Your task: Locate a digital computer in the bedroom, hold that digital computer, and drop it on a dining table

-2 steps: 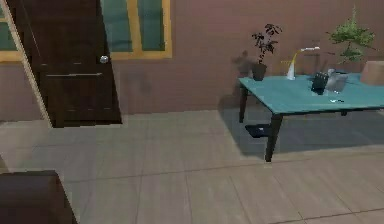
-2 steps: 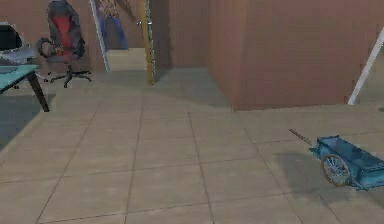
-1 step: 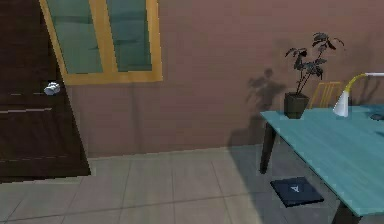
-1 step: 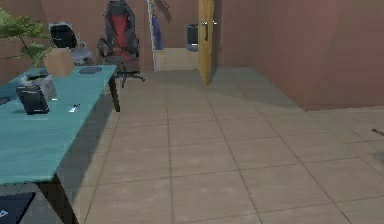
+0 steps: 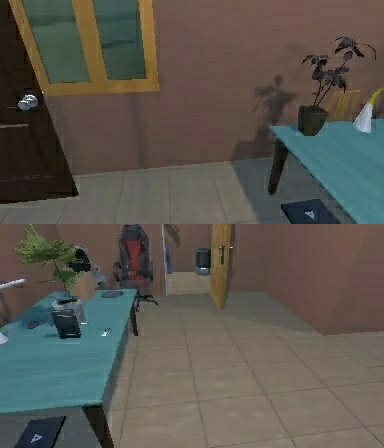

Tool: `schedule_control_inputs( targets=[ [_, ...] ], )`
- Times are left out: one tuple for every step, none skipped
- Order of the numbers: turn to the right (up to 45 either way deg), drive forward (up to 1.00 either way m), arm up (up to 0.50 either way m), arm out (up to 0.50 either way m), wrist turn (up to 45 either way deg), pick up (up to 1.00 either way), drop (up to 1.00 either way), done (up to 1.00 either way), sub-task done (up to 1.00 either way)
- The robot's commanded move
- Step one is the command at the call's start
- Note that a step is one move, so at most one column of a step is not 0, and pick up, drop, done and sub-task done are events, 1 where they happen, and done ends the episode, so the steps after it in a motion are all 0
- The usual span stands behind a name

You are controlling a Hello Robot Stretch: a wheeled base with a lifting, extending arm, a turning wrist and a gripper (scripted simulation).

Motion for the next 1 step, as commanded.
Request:
schedule_control_inputs(
  targets=[
    [-45.0,0.0,0.0,0.0,0.0,0.0,0.0,0.0,0.0]
  ],
)
